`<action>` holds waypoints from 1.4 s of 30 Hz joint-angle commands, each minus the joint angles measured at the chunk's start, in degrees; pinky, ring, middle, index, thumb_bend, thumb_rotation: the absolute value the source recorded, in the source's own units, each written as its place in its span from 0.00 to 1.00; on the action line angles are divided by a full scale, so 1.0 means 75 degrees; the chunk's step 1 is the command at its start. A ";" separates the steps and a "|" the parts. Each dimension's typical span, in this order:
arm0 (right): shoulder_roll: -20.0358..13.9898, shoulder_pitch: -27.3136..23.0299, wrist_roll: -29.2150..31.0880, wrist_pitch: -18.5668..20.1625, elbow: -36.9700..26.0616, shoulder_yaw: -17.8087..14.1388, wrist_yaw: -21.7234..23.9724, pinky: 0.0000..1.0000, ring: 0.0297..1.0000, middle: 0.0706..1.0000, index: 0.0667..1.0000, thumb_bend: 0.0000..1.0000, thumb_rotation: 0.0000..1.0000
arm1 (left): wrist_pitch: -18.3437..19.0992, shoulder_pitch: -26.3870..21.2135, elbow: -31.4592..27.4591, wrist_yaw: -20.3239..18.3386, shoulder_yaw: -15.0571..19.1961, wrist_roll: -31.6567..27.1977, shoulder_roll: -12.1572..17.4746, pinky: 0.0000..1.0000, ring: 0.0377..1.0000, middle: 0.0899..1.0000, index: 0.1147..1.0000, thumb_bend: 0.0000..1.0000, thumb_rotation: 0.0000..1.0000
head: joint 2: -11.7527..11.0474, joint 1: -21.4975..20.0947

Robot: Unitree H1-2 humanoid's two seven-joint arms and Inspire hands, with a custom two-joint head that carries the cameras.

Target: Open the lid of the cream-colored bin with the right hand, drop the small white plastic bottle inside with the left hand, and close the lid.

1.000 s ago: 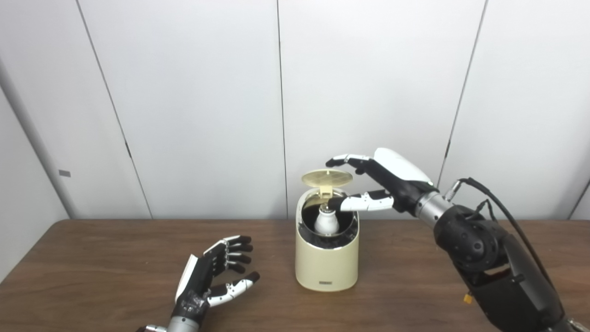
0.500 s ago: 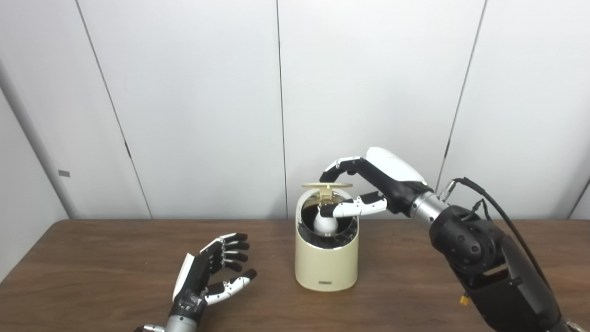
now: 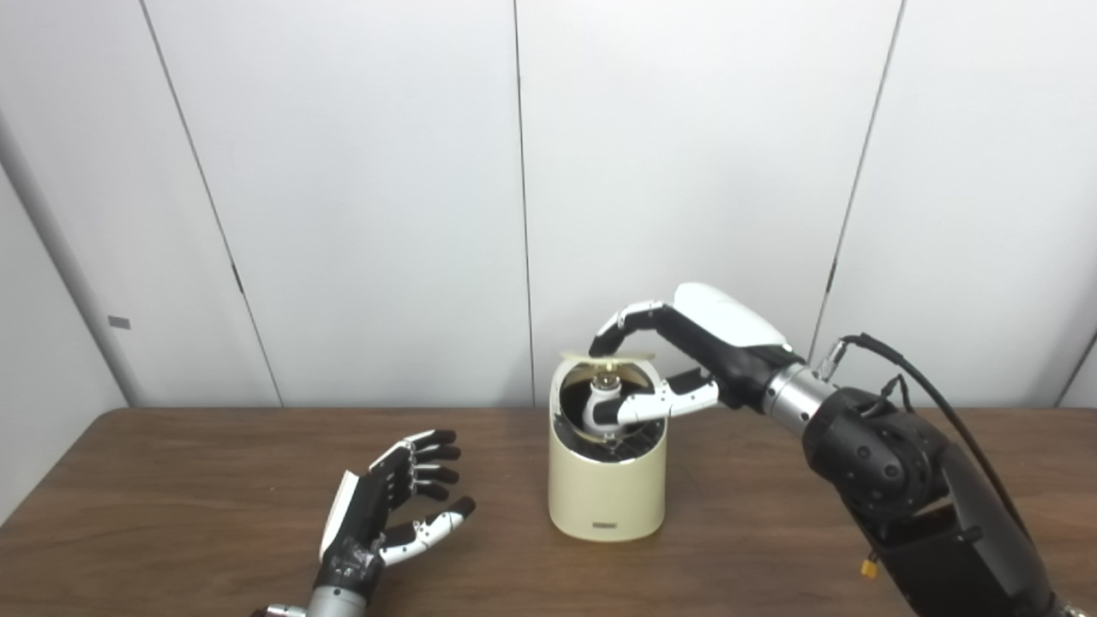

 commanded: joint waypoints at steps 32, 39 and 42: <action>-0.0484 0.0252 -0.0764 -0.0577 -0.0356 0.0449 0.0821 0.96 0.87 0.69 0.65 0.69 0.72 | 0.0218 -0.0121 -0.0591 0.0077 0.0096 0.0062 -0.0053 0.55 0.61 0.69 0.73 0.60 0.00 | 0.0454 0.0135; -0.0615 0.0271 -0.1220 -0.1035 -0.0305 0.0648 0.0723 0.95 0.85 0.67 0.65 0.72 0.76 | 0.0309 -0.0100 -0.0693 0.0058 0.0086 0.0082 -0.0061 0.55 0.61 0.69 0.73 0.60 0.00 | 0.0527 0.0174; -0.0605 0.0281 -0.1294 -0.1093 -0.0280 0.0663 0.0754 0.96 0.85 0.68 0.66 0.71 0.74 | 0.0371 -0.0093 -0.0730 0.0017 0.0094 -0.0003 -0.0069 0.55 0.61 0.69 0.73 0.59 0.00 | 0.0527 0.0174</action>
